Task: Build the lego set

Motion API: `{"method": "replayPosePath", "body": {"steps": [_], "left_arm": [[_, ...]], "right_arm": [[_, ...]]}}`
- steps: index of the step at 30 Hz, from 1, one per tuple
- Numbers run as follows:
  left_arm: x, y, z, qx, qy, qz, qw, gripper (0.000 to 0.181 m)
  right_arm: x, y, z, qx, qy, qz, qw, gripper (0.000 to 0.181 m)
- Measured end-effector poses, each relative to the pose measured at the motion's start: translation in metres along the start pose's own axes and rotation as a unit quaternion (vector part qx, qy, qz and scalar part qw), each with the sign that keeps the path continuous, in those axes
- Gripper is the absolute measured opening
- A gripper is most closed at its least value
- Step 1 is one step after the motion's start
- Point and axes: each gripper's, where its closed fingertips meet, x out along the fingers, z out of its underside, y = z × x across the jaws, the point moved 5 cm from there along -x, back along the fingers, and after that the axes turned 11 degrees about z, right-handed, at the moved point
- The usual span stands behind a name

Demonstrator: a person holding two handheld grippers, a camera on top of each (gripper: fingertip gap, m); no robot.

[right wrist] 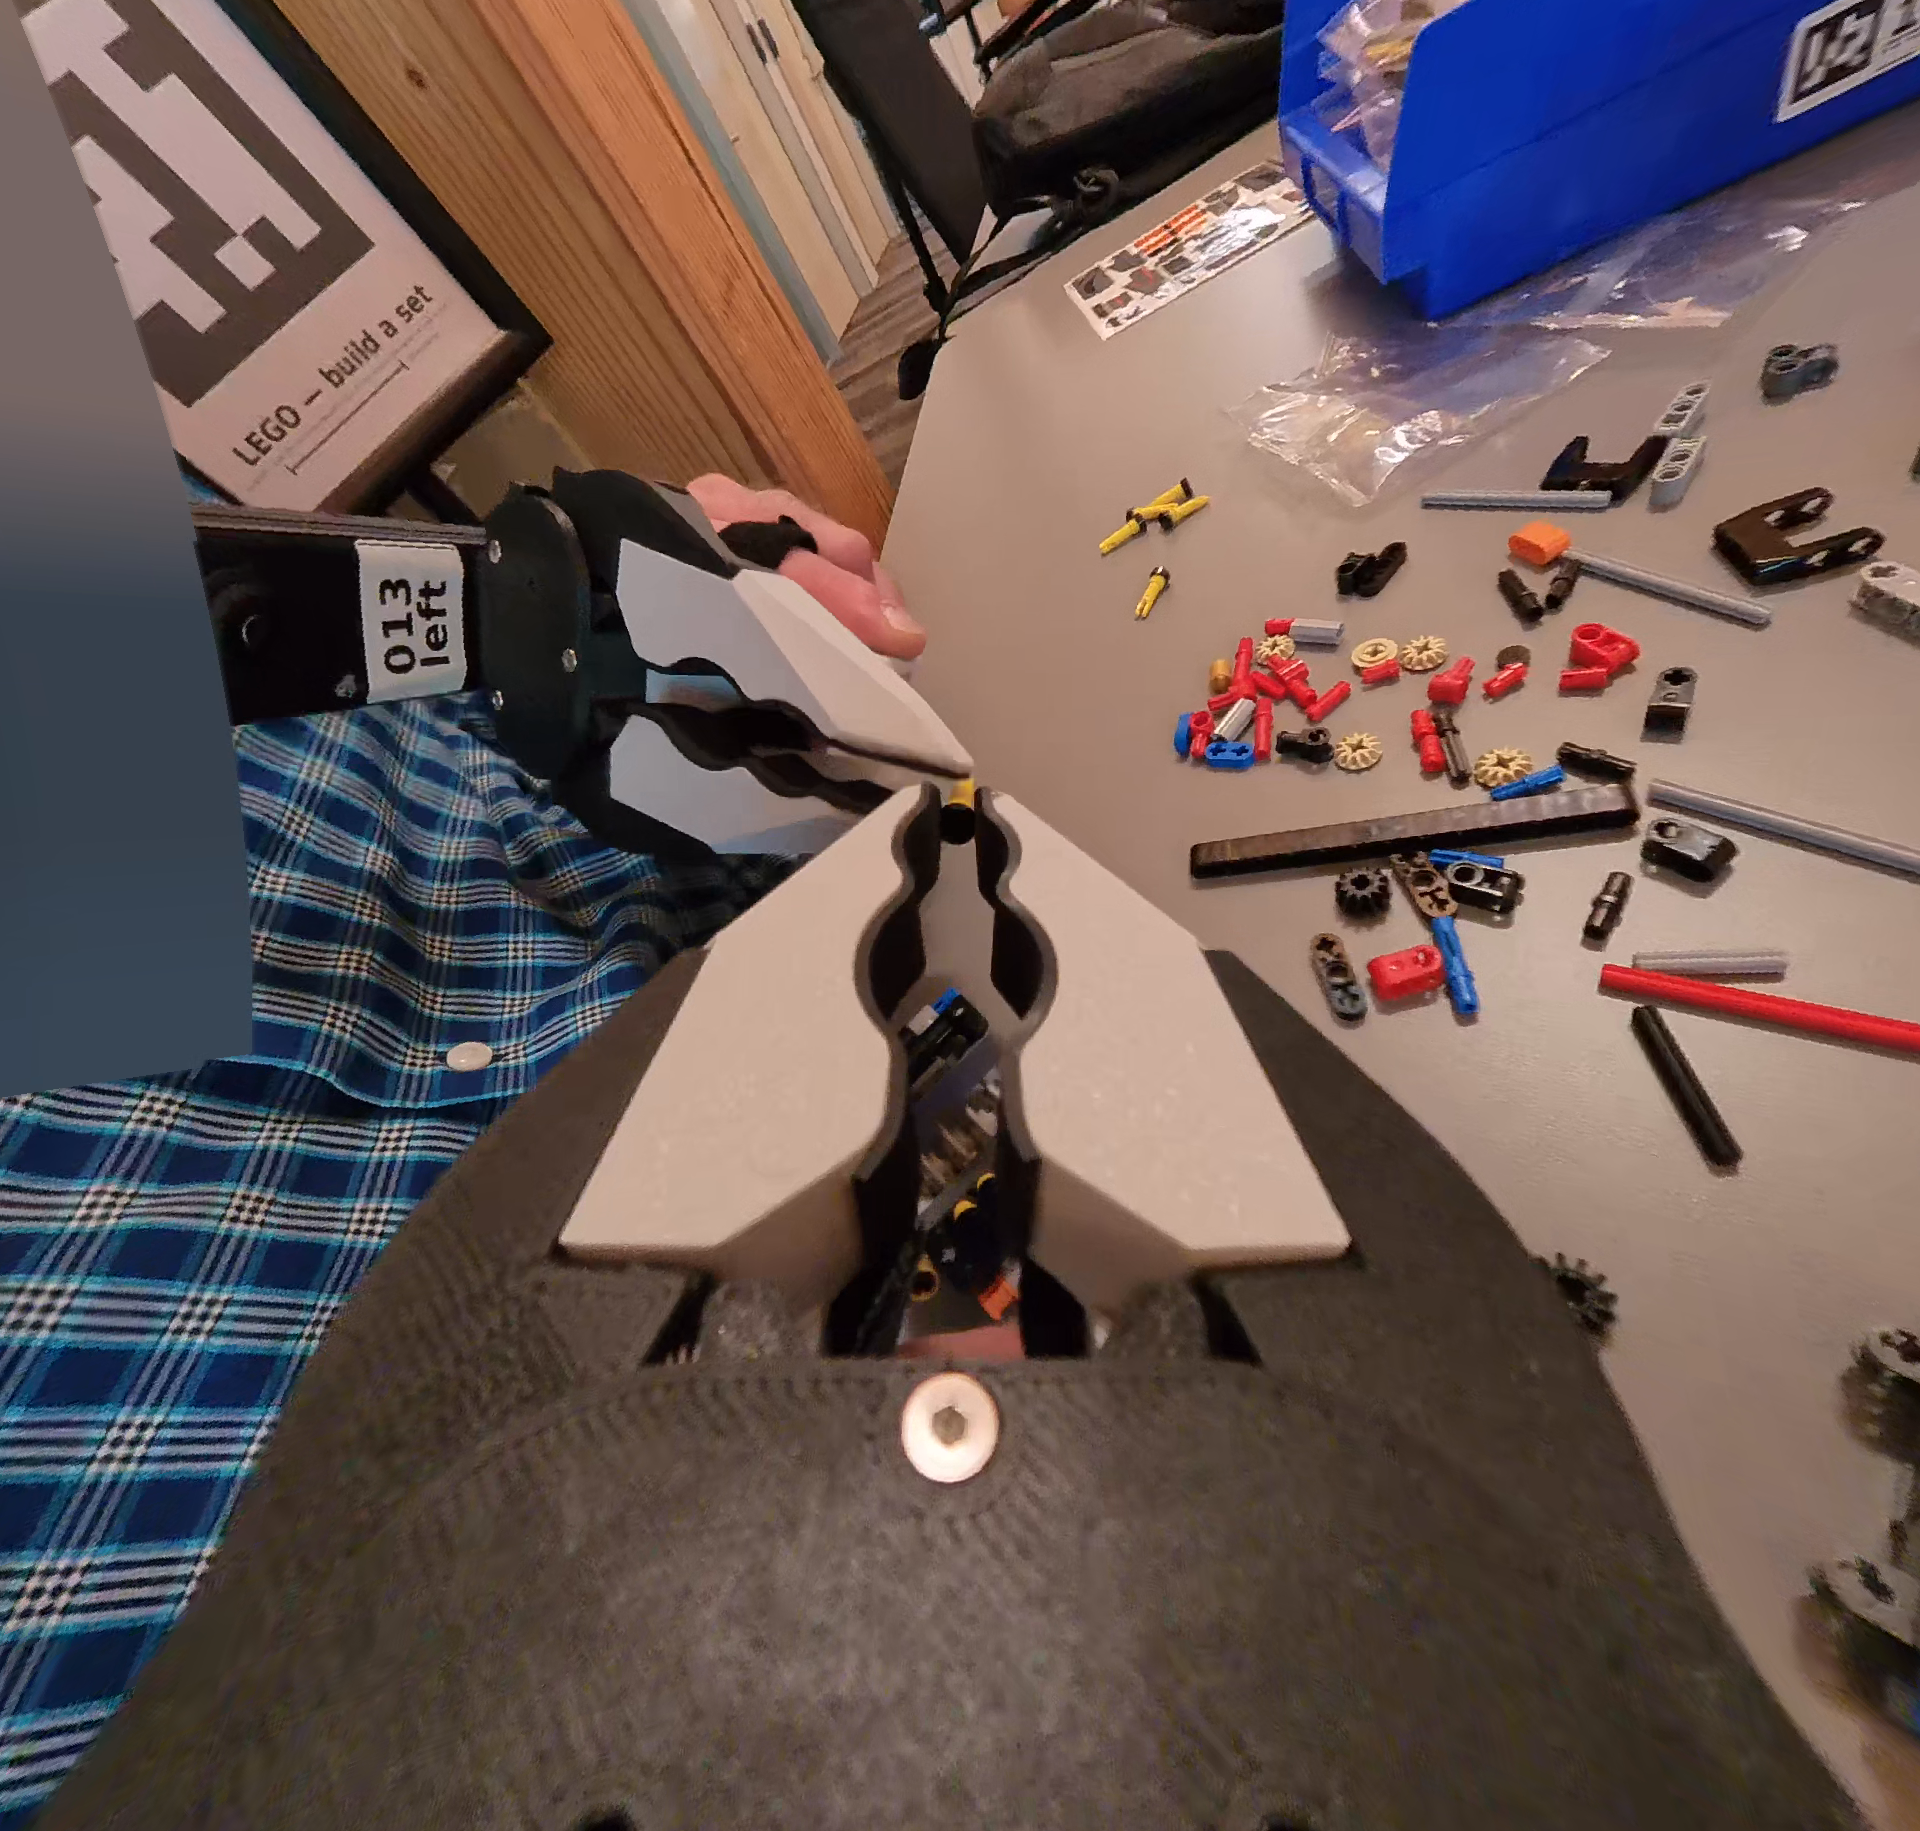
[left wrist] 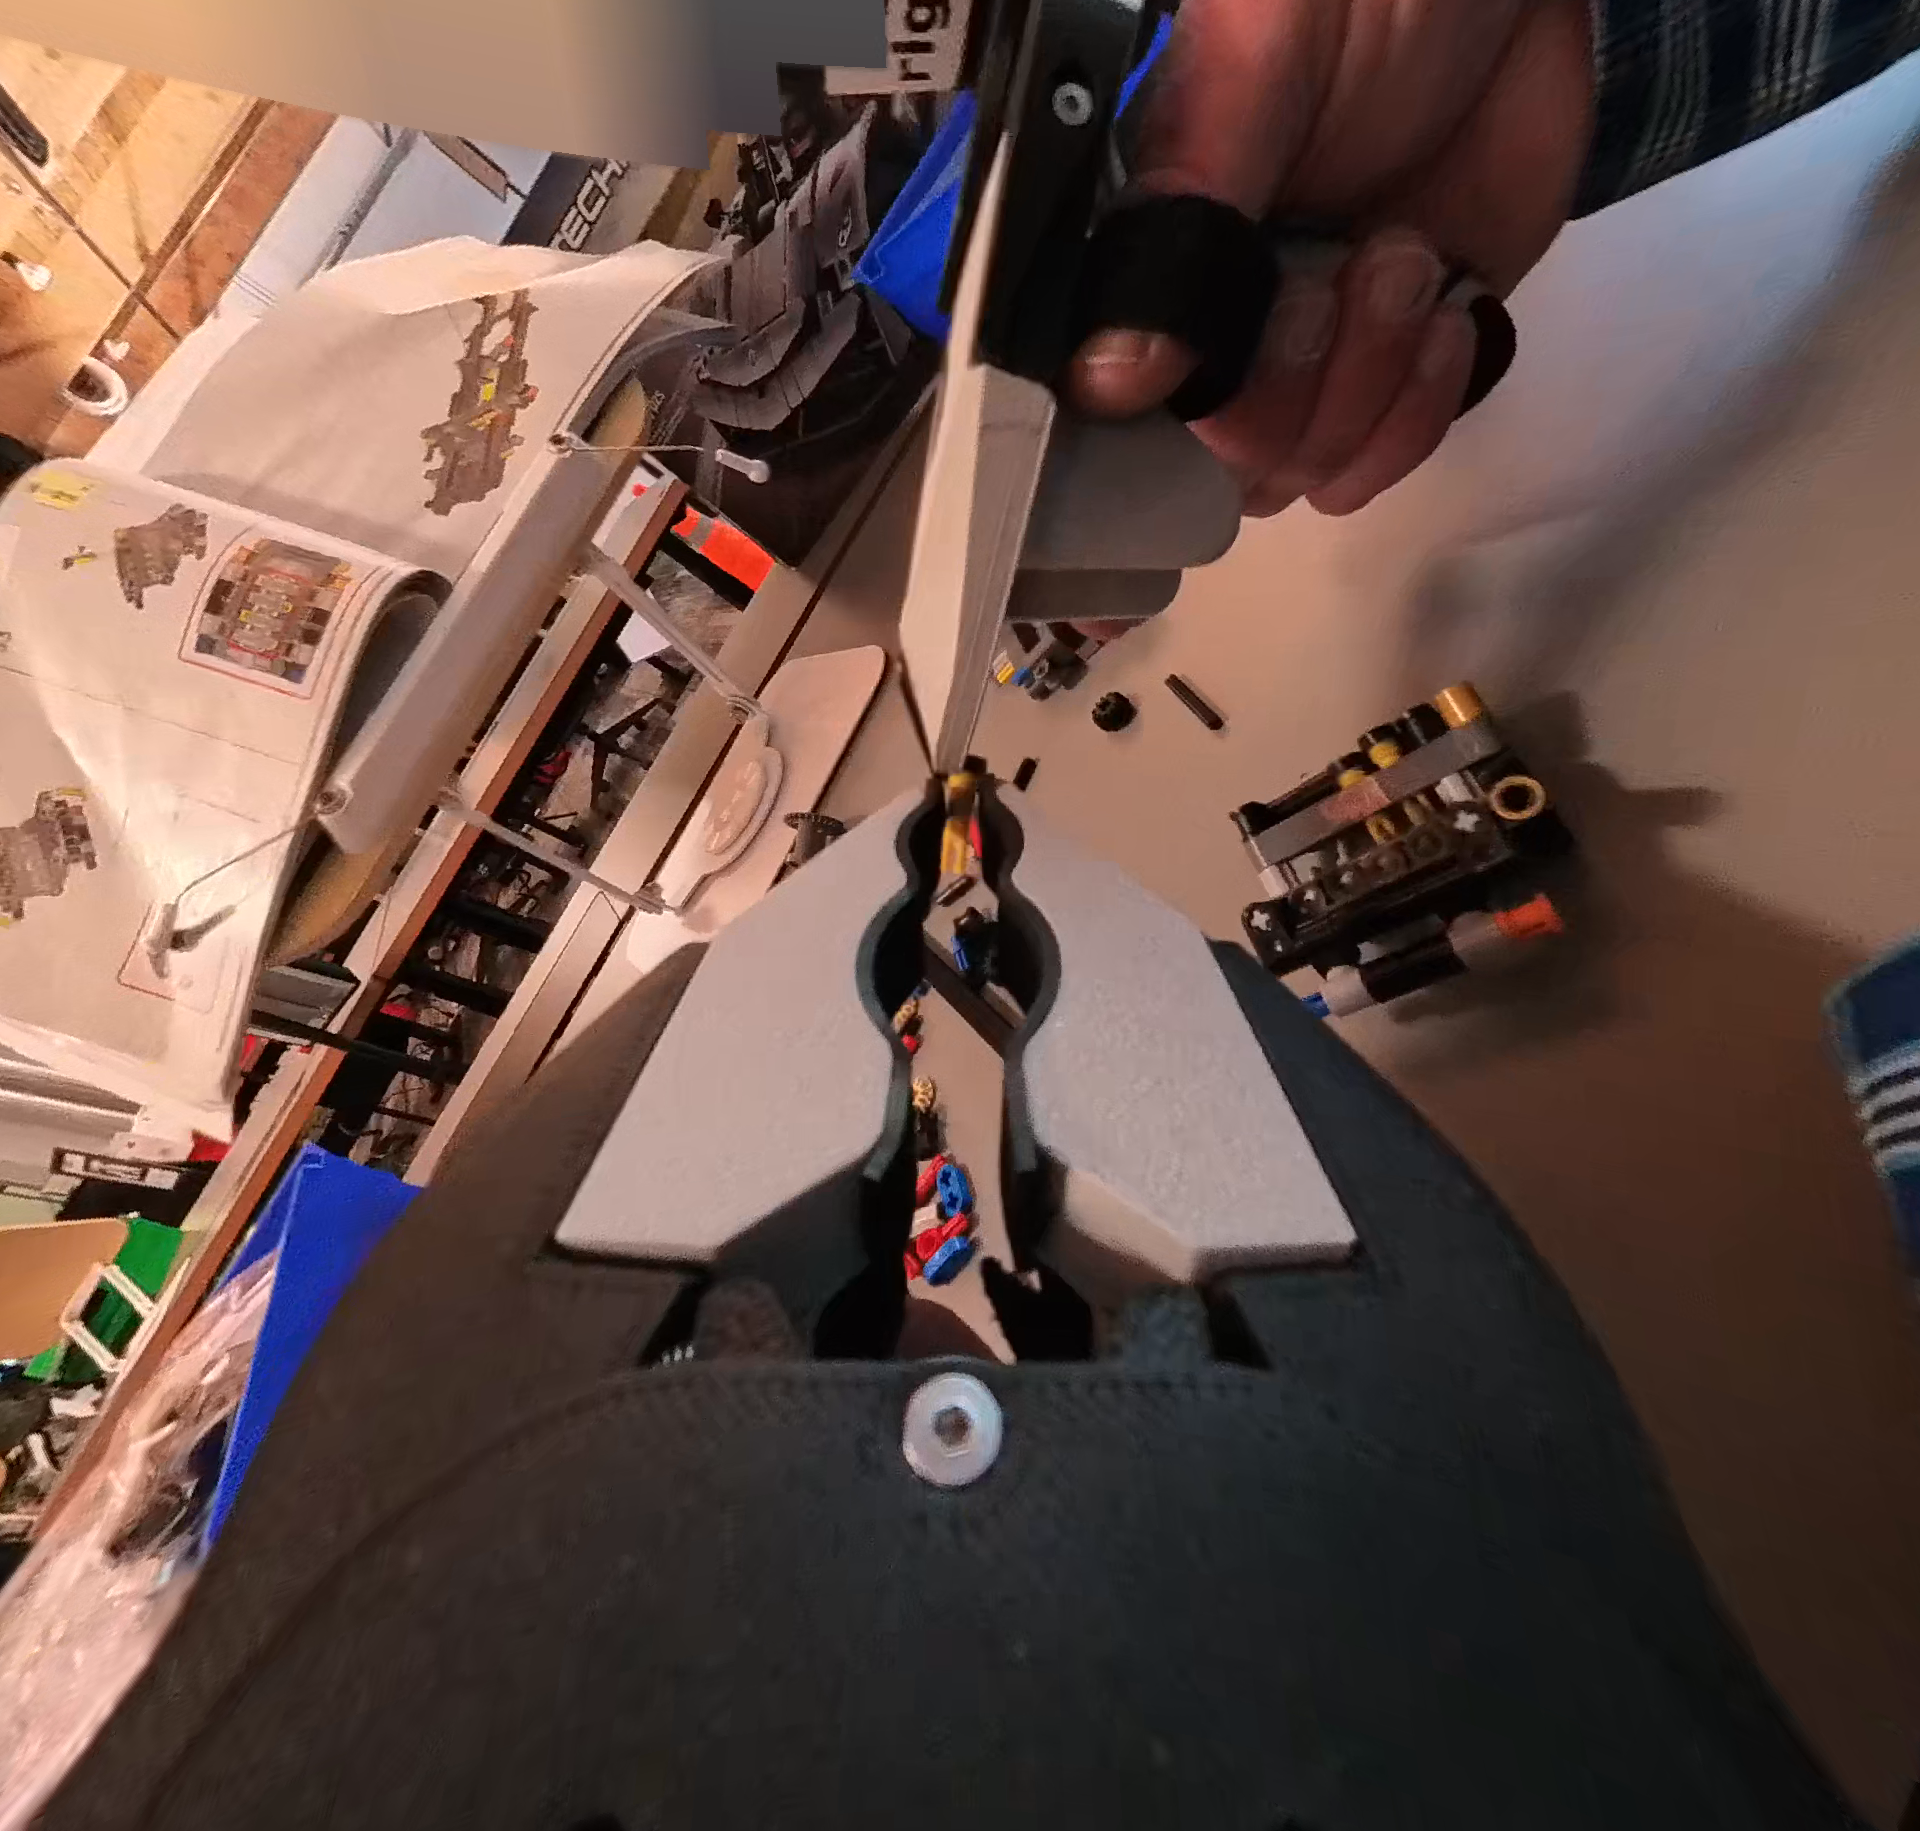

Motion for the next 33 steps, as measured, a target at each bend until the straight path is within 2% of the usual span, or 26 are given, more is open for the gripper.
{"method": "replayPosePath", "body": {"steps": [4,8,12,18,22,27,33], "left_arm": [[-0.005,-0.007,0.001,-0.035,0.008,-0.005,0.999,0.016],[-0.011,-0.004,0.005,-0.129,0.009,0.043,0.991,0.042],[-0.008,0.023,0.01,-0.259,-0.012,0.132,0.957,0.06],[0.007,0.06,0.012,-0.286,-0.071,0.189,0.937,0.08],[0.015,0.068,0.016,-0.289,-0.1,0.201,0.931,0.078],[0.021,0.067,0.016,-0.288,-0.105,0.196,0.931,0.057],[0.022,0.068,0.016,-0.278,-0.108,0.196,0.934,0.056]], "right_arm": [[-0.009,0.006,0.0,0.016,0.009,0.002,1.0,0.004],[-0.018,0.01,0.009,0.017,-0.002,0.011,1.0,0.004],[-0.027,0.015,0.022,0.002,-0.034,0.027,0.999,0.004],[-0.033,0.017,0.039,-0.005,-0.09,0.034,0.995,0.004],[-0.031,0.015,0.051,-0.007,-0.124,0.025,0.992,0.003],[-0.026,0.014,0.058,-0.006,-0.146,0.017,0.989,0.004],[-0.024,0.018,0.061,0.002,-0.167,0.014,0.986,0.003]]}}
